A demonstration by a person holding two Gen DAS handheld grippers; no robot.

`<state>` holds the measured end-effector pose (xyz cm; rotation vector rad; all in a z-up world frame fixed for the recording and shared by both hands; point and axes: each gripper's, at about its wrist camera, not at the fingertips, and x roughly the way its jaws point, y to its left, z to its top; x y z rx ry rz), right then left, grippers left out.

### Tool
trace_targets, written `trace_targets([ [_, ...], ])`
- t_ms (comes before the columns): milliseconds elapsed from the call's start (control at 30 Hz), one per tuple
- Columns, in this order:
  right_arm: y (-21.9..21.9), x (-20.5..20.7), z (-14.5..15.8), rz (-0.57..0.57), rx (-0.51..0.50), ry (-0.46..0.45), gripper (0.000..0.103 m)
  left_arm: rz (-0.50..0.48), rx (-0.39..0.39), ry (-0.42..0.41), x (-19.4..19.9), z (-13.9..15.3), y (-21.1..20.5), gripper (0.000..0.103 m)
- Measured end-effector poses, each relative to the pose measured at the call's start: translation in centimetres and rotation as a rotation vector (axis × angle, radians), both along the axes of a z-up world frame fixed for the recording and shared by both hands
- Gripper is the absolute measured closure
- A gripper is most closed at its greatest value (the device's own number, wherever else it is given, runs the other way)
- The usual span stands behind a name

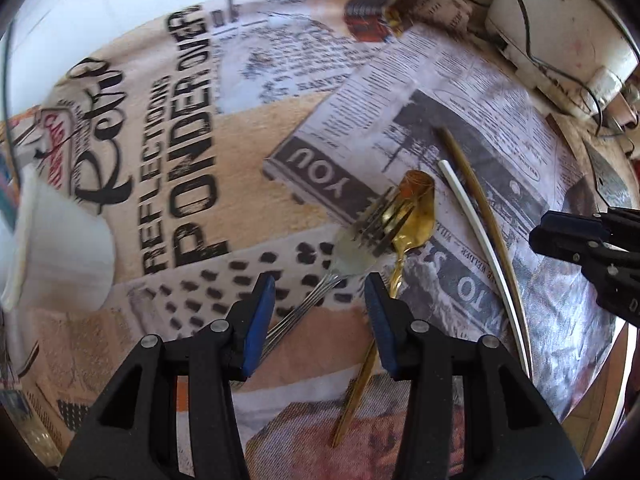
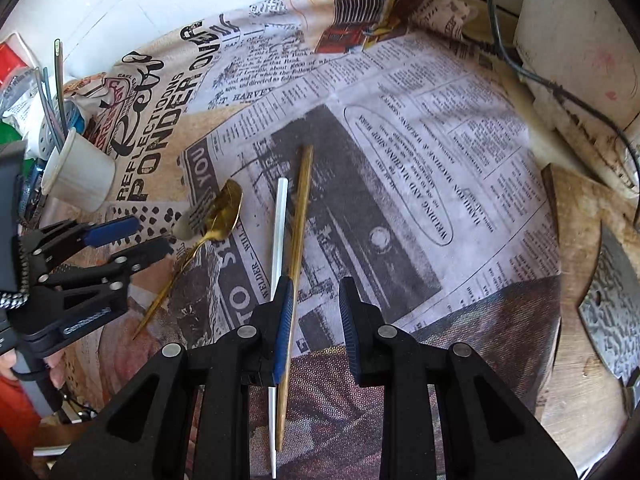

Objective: Organize utensils
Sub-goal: 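Close the right tool on a gold chopstick while the left tool closes on a silver fork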

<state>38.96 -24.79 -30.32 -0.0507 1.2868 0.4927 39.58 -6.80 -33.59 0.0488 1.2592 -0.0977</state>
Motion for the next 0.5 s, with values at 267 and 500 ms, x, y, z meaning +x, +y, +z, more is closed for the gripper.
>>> trace_targets([
  [267,-0.4,0.6,-0.7,0.005,0.010,0.014,0.082,-0.052,0.012,0.023,2.4,-1.1,-1.6,0.055],
  [500,0.8,1.4,-0.7,0.032,0.009,-0.006,0.082,-0.081,0.007,0.004,3.5,-1.1,-2.0,0.053],
])
